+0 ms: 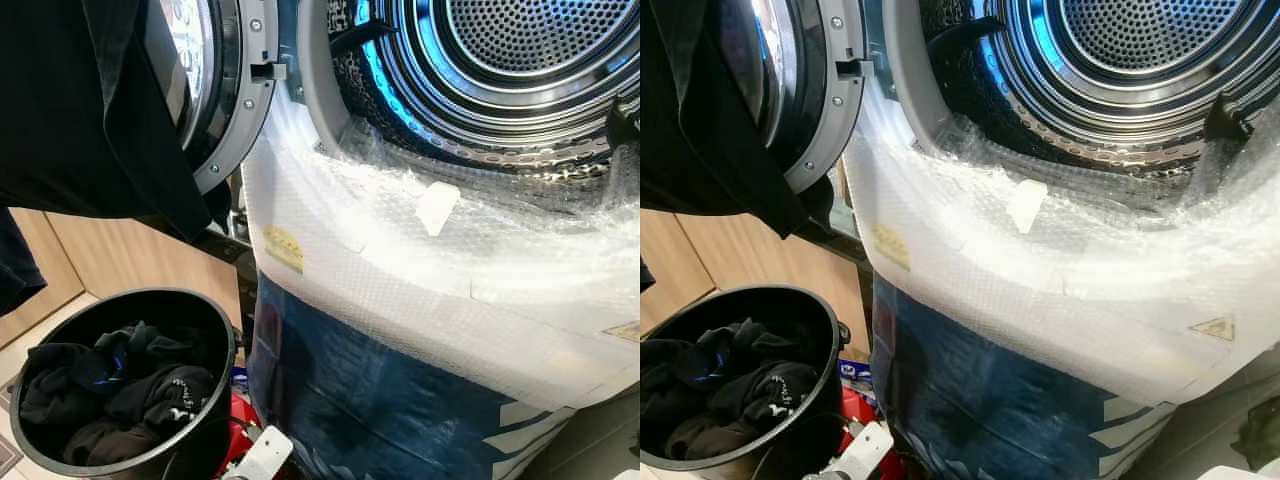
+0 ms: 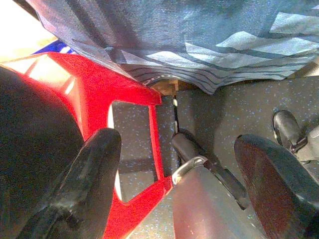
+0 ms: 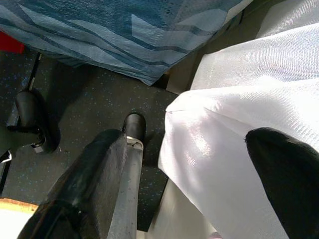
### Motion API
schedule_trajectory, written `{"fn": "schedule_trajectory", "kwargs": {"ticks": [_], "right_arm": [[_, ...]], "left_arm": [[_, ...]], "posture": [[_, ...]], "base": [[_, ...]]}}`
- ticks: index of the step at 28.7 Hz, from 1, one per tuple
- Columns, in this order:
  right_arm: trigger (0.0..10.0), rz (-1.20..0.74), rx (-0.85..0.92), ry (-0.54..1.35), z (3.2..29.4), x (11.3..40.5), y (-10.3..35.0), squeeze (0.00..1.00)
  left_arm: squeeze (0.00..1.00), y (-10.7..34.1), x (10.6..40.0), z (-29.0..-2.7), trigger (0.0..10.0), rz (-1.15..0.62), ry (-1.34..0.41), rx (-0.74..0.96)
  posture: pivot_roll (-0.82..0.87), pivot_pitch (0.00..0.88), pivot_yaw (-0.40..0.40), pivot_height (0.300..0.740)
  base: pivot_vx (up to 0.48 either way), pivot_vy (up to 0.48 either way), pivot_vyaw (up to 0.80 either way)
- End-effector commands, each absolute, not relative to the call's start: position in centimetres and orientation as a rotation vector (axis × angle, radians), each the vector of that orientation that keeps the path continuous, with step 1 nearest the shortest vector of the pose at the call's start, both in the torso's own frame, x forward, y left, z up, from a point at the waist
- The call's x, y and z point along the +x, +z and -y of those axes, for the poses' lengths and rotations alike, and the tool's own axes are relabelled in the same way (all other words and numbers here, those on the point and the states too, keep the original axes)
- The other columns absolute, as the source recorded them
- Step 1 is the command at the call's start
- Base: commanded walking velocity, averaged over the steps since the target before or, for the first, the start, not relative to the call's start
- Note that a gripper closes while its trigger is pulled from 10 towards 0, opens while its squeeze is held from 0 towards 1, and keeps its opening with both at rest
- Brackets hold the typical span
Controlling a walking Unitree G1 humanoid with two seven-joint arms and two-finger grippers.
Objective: Clothes washing
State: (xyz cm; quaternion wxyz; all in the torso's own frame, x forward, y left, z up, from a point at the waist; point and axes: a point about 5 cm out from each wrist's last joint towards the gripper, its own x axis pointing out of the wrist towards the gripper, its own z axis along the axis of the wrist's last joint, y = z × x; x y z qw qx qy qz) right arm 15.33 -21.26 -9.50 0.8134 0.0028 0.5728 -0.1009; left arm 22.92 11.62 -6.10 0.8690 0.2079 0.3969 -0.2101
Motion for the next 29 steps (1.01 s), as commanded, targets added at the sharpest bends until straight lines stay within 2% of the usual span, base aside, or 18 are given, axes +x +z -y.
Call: {"fn": "schedule_trajectory", "kwargs": {"ticks": [1,8,29], "right_arm": [[10.0,-0.932,0.197,-0.337,21.72,16.17,-8.8,0.0],[10.0,-0.946,0.197,-0.339,21.53,15.99,-8.94,0.0],[10.0,-0.957,0.194,-0.328,21.4,15.89,-9.02,0.0]], "left_arm": [[0.0,-5.95,21.38,-6.57,10.0,-0.835,-0.823,0.311],[0.0,-6.17,20.95,-6.28,10.0,-0.835,-0.844,0.361],[0.0,-6.19,20.97,-6.35,10.0,-0.838,-0.825,0.343]], "posture": [[-0.11,0.0,0.004,0.74],[-0.1,0.0,0.004,0.74],[-0.1,0.0,0.005,0.74]], "base": [[0.0,0.0,0.0],[0.0,0.0,0.0],[0.0,0.0,0.0]]}}
